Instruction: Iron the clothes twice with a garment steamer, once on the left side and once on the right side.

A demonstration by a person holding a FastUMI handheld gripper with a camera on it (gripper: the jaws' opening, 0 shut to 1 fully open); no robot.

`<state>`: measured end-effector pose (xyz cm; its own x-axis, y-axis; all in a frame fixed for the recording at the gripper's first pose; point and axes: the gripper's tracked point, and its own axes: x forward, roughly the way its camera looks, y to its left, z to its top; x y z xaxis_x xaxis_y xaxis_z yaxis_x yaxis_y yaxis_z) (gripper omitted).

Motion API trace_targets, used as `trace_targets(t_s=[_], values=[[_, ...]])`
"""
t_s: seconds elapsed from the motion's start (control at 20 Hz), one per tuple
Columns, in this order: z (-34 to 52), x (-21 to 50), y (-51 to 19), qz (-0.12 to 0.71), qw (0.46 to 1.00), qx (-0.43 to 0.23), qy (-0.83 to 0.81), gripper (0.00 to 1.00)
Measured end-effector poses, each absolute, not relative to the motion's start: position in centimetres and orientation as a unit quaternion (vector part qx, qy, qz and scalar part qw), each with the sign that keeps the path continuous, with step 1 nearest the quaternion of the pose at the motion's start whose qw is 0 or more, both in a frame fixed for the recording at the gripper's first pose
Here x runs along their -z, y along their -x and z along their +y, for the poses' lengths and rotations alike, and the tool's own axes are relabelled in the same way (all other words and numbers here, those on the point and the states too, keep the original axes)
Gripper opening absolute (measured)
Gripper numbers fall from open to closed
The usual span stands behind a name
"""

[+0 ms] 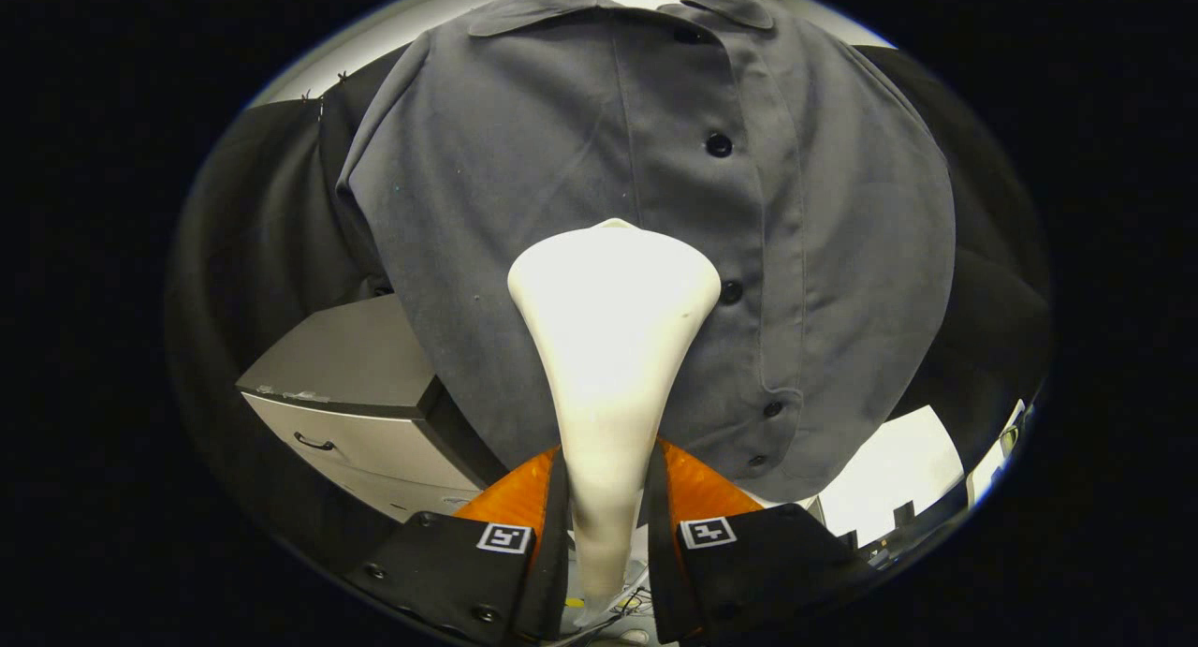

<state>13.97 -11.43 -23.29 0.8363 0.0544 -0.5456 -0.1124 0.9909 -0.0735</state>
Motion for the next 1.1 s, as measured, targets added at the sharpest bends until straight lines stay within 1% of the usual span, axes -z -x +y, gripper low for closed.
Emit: trace_targets(t_s=[0.45, 1.1], values=[[-14.4, 28.4, -12.8, 0.328, 0.944, -0.005, 0.030, 0.44], [-15.8, 31.6, -11.8, 0.344, 0.939, 0.019, 0.016, 0.44]])
